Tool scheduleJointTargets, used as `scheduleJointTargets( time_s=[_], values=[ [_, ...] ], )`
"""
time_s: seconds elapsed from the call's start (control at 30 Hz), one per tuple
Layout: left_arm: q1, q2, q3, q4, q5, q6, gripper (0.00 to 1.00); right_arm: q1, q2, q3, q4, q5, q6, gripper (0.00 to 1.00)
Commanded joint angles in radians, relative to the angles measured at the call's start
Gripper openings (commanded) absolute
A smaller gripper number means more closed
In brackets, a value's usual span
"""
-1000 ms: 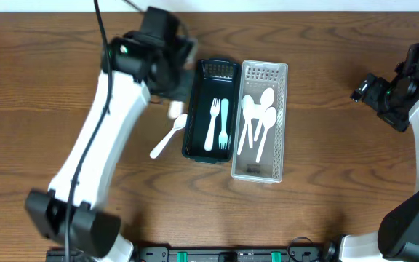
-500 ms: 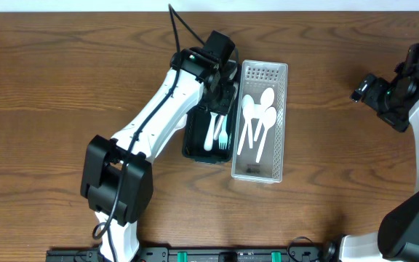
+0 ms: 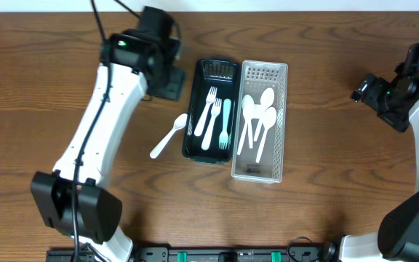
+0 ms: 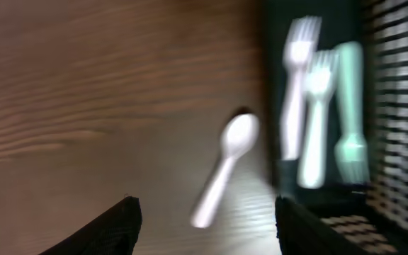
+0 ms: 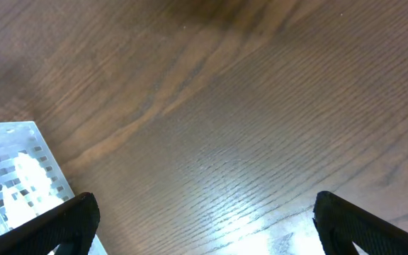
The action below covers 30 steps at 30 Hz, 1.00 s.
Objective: Pack container
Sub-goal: 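Grasp the white spoon on the table with the left gripper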
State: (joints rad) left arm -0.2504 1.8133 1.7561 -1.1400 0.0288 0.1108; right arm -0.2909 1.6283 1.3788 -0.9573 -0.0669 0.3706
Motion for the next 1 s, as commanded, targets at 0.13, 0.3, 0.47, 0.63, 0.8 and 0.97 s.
scheduleJointTargets(
  time_s=[0.13, 0.3, 0.47, 0.63, 0.8, 0.97],
  values=[
    [0.064, 0.116, -0.114, 0.035, -0.038, 0.303, 0.51, -0.003, 0.001, -0.002, 0.0, 0.011, -0.013, 0.99],
    [0.064, 0.179, -0.144, 0.046, -0.038, 0.31, 0.43, -0.003, 0.001, -0.002, -0.002, 0.011, -0.013, 0.99],
    [0.063, 0.215, -0.191, 0.084, -0.037, 0.311, 0.43, -0.003, 0.001, -0.002, -0.004, 0.011, -0.013, 0.99],
    [0.035, 0.218, -0.266, 0.138, -0.037, 0.269, 0.43, -0.003, 0.001, -0.002, 0.003, 0.011, -0.013, 0.99],
    [-0.005, 0.218, -0.322, 0.185, -0.037, 0.239, 0.43, -0.003, 0.001, -0.002, 0.007, 0.011, -0.013, 0.99],
    [-0.029, 0.218, -0.38, 0.236, -0.037, 0.239, 0.43, -0.003, 0.001, -0.002, 0.006, 0.011, -0.013, 0.99]
  ],
)
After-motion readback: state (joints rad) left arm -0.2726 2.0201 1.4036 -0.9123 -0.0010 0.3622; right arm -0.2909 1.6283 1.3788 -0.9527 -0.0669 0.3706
